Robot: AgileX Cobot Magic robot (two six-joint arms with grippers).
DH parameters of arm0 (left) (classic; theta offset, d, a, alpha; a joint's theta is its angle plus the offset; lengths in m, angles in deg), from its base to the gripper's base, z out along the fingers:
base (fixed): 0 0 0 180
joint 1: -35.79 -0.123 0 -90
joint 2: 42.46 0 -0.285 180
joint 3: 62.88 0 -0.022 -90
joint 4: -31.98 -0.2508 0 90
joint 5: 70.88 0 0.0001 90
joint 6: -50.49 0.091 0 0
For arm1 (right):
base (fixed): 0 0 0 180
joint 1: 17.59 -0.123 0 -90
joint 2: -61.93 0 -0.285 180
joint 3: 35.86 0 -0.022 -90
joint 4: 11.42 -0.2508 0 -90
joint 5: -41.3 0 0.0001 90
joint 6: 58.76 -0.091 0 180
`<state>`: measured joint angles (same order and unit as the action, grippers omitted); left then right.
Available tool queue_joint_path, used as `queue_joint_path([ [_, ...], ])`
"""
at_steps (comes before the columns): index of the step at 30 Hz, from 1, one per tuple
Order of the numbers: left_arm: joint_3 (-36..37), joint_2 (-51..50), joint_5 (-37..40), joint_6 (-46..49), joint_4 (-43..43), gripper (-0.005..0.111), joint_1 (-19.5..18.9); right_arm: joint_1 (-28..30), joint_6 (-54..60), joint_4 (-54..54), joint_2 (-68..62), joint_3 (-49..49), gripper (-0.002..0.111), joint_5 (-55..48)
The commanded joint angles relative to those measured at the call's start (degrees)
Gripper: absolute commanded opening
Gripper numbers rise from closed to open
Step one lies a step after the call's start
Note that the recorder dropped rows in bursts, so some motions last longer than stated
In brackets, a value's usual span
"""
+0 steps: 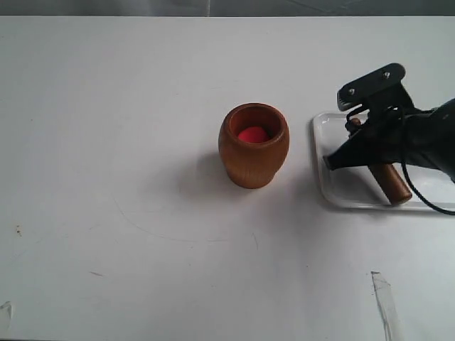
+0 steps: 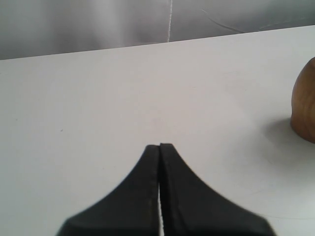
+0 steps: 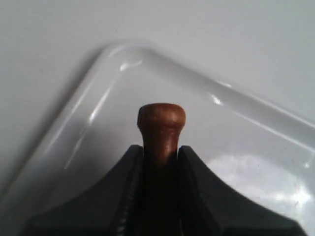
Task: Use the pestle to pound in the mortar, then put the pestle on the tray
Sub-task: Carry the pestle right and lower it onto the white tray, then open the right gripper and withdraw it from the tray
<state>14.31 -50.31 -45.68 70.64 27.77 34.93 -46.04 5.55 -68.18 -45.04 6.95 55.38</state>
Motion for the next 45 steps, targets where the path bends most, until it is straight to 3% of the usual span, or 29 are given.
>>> queue_joint_path([
  [1, 0.0, 0.1, -0.2, -0.5, 0.4, 0.0, 0.4, 0.4, 0.3, 0.0, -4.7, -0.4, 0.0, 2.5],
  [18, 0.0, 0.1, -0.2, -0.5, 0.4, 0.0, 0.4, 0.4, -2.9, 0.6, -7.8, -0.4, 0.001, 6.1],
  [21, 0.0, 0.1, -0.2, -0.5, 0.4, 0.0, 0.4, 0.4, -2.9, 0.9, -7.8, -0.4, 0.013, 5.8],
  [25, 0.0, 0.1, -0.2, -0.5, 0.4, 0.0, 0.4, 0.4, -2.9, 0.7, -7.6, -0.4, 0.039, 6.1],
  [29, 0.0, 0.1, -0.2, -0.5, 0.4, 0.0, 0.4, 0.4, -3.0, 0.3, -4.9, -0.4, 0.053, 6.7],
  [41, 0.0, 0.1, -0.2, -0.5, 0.4, 0.0, 0.4, 0.4, -3.0, -2.8, 24.0, -0.4, 0.049, 0.3],
  [45, 0.0, 0.1, -0.2, -0.5, 0.4, 0.0, 0.4, 0.4, -3.0, -2.8, 35.2, -0.4, 0.03, -7.7],
])
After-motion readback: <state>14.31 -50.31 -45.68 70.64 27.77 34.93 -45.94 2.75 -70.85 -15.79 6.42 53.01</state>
